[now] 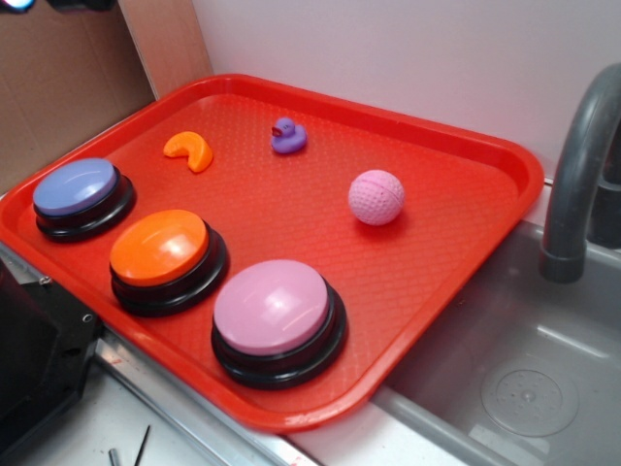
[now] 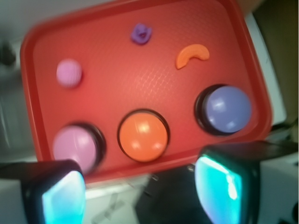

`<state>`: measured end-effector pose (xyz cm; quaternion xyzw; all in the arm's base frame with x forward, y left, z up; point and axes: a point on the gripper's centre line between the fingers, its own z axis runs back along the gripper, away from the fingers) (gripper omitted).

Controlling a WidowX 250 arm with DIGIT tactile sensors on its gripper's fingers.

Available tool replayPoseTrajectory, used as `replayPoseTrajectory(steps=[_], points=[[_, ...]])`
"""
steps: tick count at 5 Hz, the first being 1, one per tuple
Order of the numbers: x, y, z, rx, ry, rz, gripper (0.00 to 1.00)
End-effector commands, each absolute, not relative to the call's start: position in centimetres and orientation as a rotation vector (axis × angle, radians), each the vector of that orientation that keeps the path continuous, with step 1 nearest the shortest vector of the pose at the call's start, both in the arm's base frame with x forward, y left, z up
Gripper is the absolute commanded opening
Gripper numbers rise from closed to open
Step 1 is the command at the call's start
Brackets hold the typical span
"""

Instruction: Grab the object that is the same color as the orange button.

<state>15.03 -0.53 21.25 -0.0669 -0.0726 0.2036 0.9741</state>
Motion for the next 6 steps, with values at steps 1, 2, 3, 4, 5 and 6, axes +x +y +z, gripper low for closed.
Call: replayPoseTrajectory(steps=[1, 2, 3, 4, 5, 6], points=[[19.4, 1.6, 17.1, -0.129, -0.190, 0.825, 1.00], [22.0, 2.8, 14.6, -0.095, -0.223, 0.992, 1.00], [24.1, 4.3, 11.6, -0.035, -0.253, 1.161, 1.00], [24.8, 5.4, 10.0, 0.001, -0.267, 1.250, 1.00], [25.1, 7.0, 8.3, 0.049, -0.264, 1.341, 1.00], [25.5, 8.0, 7.5, 0.079, -0.261, 1.360, 1.00]])
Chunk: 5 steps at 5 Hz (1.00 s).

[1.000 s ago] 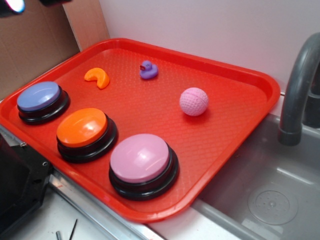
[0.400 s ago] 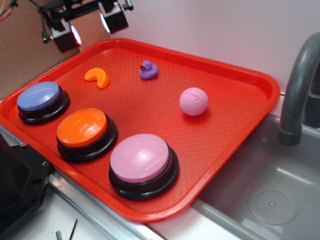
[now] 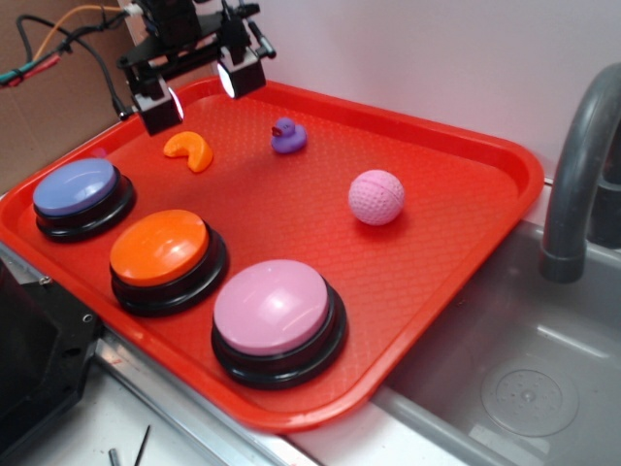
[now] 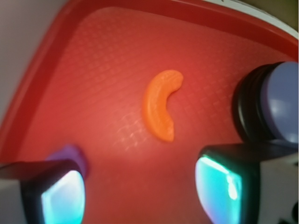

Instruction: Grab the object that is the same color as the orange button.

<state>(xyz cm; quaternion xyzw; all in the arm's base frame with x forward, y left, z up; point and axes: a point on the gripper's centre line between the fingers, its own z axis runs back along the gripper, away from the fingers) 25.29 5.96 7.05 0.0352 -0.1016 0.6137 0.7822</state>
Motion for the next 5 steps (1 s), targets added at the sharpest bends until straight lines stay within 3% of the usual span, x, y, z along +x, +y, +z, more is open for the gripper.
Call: replayPoseTrajectory(steps=[1, 5], points=[[26.4, 9.3, 6.2, 0.120, -0.254, 1.411, 1.00], [26.5, 10.3, 2.7, 0.249, -0.253, 1.478, 1.00]])
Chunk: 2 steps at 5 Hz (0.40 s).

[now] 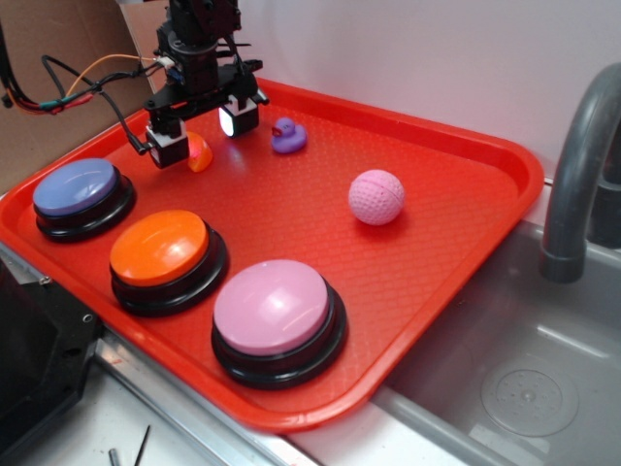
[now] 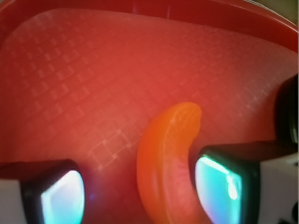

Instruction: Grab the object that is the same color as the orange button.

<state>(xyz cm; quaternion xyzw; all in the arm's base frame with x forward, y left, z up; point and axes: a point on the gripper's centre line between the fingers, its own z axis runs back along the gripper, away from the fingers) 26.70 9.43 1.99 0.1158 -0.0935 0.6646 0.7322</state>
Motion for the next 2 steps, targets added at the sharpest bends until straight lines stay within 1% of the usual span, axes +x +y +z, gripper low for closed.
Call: replayPoseTrajectory(steps=[1, 2], points=[[26.30, 10.39, 1.97, 0.226, -0.265, 1.482, 0.00], [26.22, 10.57, 1.73, 0.181, -0.249, 1.512, 0.00]])
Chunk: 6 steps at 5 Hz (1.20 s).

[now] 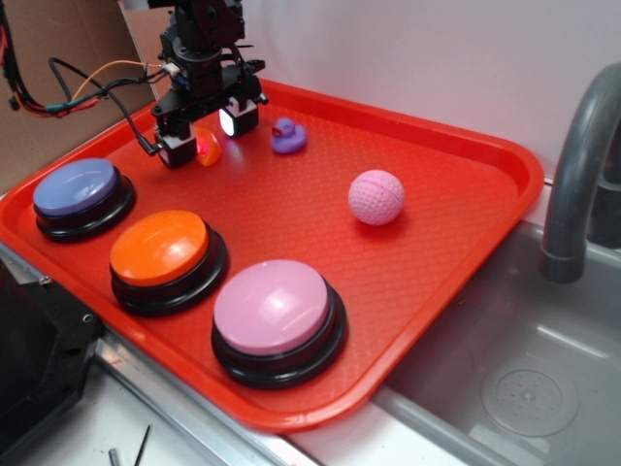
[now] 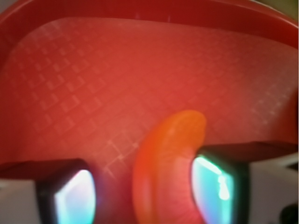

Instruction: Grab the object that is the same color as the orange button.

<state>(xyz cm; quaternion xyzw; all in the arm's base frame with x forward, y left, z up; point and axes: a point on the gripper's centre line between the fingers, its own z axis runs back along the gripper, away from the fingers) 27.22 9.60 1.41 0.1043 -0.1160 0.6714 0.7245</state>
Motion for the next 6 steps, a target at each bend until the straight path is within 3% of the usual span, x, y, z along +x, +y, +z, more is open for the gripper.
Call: replayPoseTrajectory(steps=[1, 3, 4, 6], points=[[26.0, 10.2, 1.5, 0.211, -0.272, 1.511, 0.00], [26.3, 9.7, 1.1, 0.238, -0.283, 1.453, 0.00], [27.0, 9.1, 3.1, 0.180, -0.295, 1.387, 0.00], [26.6, 7.1, 8.4, -0.024, -0.257, 1.225, 0.00]])
